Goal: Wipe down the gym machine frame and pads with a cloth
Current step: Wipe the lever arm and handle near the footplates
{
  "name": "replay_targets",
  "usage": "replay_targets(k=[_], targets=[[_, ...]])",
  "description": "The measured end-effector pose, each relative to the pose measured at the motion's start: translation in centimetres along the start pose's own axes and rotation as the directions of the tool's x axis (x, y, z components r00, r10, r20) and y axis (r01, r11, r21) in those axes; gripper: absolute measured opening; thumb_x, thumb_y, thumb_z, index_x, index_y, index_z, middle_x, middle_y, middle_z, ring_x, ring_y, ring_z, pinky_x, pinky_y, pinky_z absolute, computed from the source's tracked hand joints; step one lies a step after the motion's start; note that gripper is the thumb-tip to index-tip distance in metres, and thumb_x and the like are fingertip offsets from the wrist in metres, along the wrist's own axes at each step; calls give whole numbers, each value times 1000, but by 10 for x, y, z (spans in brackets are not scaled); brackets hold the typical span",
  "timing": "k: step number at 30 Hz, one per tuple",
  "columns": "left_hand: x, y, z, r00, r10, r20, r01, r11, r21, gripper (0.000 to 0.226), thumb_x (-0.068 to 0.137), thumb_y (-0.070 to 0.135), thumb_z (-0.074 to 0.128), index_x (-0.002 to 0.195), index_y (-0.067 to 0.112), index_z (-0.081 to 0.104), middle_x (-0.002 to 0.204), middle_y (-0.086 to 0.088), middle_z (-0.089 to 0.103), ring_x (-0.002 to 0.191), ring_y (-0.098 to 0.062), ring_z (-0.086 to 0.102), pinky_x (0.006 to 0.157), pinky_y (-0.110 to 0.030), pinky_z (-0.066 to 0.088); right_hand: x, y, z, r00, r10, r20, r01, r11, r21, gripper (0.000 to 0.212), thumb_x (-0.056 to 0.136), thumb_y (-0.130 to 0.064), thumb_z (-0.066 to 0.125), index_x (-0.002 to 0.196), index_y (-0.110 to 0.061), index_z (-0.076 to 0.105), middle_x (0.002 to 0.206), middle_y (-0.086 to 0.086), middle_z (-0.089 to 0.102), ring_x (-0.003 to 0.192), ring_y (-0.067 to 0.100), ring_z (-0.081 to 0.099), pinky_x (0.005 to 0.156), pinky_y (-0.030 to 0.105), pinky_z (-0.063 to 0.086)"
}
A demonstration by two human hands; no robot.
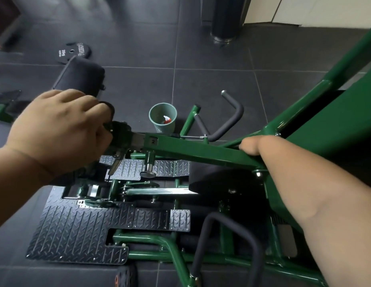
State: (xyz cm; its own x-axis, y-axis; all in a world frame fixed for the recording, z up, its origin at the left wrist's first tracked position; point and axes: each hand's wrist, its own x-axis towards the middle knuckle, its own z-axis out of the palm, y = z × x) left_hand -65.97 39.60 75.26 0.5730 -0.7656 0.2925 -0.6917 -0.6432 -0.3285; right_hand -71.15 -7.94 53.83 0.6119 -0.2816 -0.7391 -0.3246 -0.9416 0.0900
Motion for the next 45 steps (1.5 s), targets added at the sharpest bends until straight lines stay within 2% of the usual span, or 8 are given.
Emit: replay_targets(k=[13, 16, 21, 26, 32, 36, 39, 45], targets=[[1, -1, -3, 1000, -6, 0, 6, 1000, -27, 25, 90, 24, 44, 88, 14, 66, 81, -10, 63, 81, -40, 62, 74, -48, 46, -13, -8, 27, 950, -18, -312, 74, 983, 166, 32, 102, -34, 32, 91, -22, 60, 112, 4, 62, 115, 35, 61, 96, 47, 44], [2, -1, -4, 1000, -6, 5, 6, 999, -32, 25, 90, 24, 44, 87, 13, 66, 80, -10, 63, 81, -40, 62, 75, -48, 46, -38, -26, 47, 782, 269, -563, 193, 754, 628, 22, 98, -28, 38, 85, -17, 52, 88, 4, 59, 87, 35, 53, 82, 41, 40], [2, 0, -3, 1000, -8, -1, 7, 999, -48, 26, 90, 24, 44, 88, 12, 67, 80, -10, 64, 80, -41, 62, 75, -49, 46, -95, -57, 90, 503, 590, -632, 394, 494, 775, 24, 87, -24, 45, 100, -21, 65, 97, 2, 68, 93, 32, 56, 88, 43, 44], [1, -2, -6, 999, -7, 37, 9, 999, -50, 28, 91, 26, 43, 89, 12, 67, 83, -12, 66, 83, -42, 63, 76, -51, 48, -94, -37, 157, 516, 459, -723, -17, 849, 527, 58, 79, -4, 69, 132, -28, 67, 141, 8, 63, 108, 39, 55, 91, 50, 44], [1, -1, -3, 999, -16, 48, 19, 998, -52, 25, 90, 27, 44, 88, 14, 65, 84, -11, 65, 84, -43, 63, 74, -50, 47, -89, -32, 159, 565, 453, -689, -35, 848, 529, 57, 81, -7, 72, 136, -16, 61, 130, 24, 57, 92, 47, 64, 81, 49, 52], [1, -3, -5, 998, -8, 64, 11, 999, -42, 29, 92, 30, 41, 90, 14, 66, 85, -11, 66, 86, -43, 63, 76, -50, 46, -100, -64, 155, 616, 760, -208, 190, 113, 975, 29, 92, -10, 67, 113, -25, 55, 121, 7, 67, 101, 32, 67, 84, 33, 49], [1, -1, -5, 999, 27, 33, -26, 999, -27, 29, 93, 28, 42, 88, 14, 67, 85, -9, 66, 84, -41, 61, 75, -49, 47, -81, -74, 144, 639, 750, 173, 366, -493, 789, 30, 92, -6, 63, 117, -21, 57, 121, 6, 70, 103, 27, 70, 89, 40, 59], [-1, -3, -4, 1000, 15, -6, -15, 999, -42, 25, 90, 25, 44, 88, 14, 67, 83, -9, 65, 83, -41, 60, 75, -49, 47, -69, -62, 120, 842, 460, 282, 248, -795, 554, 16, 89, -17, 74, 100, -21, 63, 103, 14, 63, 102, 35, 68, 88, 39, 56]])
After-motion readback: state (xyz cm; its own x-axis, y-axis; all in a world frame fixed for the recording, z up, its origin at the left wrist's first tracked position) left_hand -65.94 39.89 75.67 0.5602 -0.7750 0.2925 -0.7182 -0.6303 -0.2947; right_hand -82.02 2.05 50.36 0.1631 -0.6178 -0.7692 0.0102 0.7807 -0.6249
